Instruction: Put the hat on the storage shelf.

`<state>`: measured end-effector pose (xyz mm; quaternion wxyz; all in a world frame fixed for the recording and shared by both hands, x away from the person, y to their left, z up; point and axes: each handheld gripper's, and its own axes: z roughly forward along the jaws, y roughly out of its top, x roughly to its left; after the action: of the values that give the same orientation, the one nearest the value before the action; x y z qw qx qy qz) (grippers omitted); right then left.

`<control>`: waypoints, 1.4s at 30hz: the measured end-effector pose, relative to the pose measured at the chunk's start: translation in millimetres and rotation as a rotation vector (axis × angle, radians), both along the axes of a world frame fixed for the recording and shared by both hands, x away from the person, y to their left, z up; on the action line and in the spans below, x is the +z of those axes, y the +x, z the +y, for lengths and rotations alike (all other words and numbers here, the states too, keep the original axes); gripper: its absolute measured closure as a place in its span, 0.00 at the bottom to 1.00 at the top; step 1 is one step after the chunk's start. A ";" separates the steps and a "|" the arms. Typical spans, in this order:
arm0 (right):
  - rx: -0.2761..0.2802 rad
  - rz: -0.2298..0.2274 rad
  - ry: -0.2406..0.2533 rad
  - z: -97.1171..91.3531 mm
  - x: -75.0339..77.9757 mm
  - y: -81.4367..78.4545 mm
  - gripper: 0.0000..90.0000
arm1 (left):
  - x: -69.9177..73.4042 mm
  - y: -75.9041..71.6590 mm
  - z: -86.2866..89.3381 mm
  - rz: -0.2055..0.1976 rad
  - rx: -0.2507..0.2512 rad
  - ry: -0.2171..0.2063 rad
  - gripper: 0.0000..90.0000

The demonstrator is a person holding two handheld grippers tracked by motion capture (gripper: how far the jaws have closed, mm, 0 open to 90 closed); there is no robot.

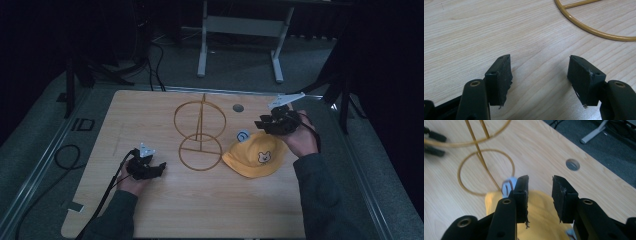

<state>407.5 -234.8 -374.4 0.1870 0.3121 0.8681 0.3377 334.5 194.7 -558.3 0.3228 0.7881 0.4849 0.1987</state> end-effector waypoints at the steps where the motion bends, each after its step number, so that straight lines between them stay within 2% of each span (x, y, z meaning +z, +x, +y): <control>1: 0.005 0.005 -0.011 -2.0 -0.5 -0.7 0.73 | 0.0 0.0 0.0 0.000 0.000 0.000 0.40; 2: 0.005 0.005 -0.011 -2.0 -0.5 -0.7 0.73 | 0.0 0.0 0.0 0.000 0.000 0.000 0.40; 3: 0.018 0.024 -0.048 -5.8 -3.0 -2.2 0.72 | 0.0 0.0 -0.1 0.000 0.001 -0.001 0.40; 5: 0.024 0.029 -0.060 -6.5 -3.9 -2.1 0.71 | 0.0 0.0 -0.1 0.000 0.001 -0.001 0.40; 7: 0.045 0.048 -0.109 -7.4 -8.8 -0.9 0.70 | 0.0 0.0 -0.1 0.000 0.001 0.000 0.40; 10: 0.049 0.056 -0.129 -6.9 -11.2 0.2 0.69 | 0.0 0.1 -0.1 0.000 0.001 0.000 0.40; 11: 0.050 0.063 -0.155 -5.8 -14.2 1.6 0.67 | 0.0 0.1 -0.1 0.000 0.001 0.000 0.40; 18: 0.052 0.090 -0.206 -4.5 -18.8 8.4 0.64 | 0.0 0.1 0.0 0.000 -0.001 0.000 0.40; 25: 0.079 0.122 -0.274 -1.7 -19.2 15.4 0.58 | 0.0 0.1 0.0 0.000 -0.001 0.000 0.40; 31: 0.100 0.143 -0.307 0.6 -18.9 19.2 0.55 | 0.0 0.1 0.0 0.000 -0.001 0.000 0.40; 42: 0.154 0.177 -0.406 12.5 -28.1 28.5 0.48 | 0.2 0.1 0.3 0.002 -0.003 0.003 0.40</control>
<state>436.0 -222.2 -402.5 0.1426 0.2292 0.9526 0.1405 334.7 195.0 -558.1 0.3217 0.7895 0.4836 0.1981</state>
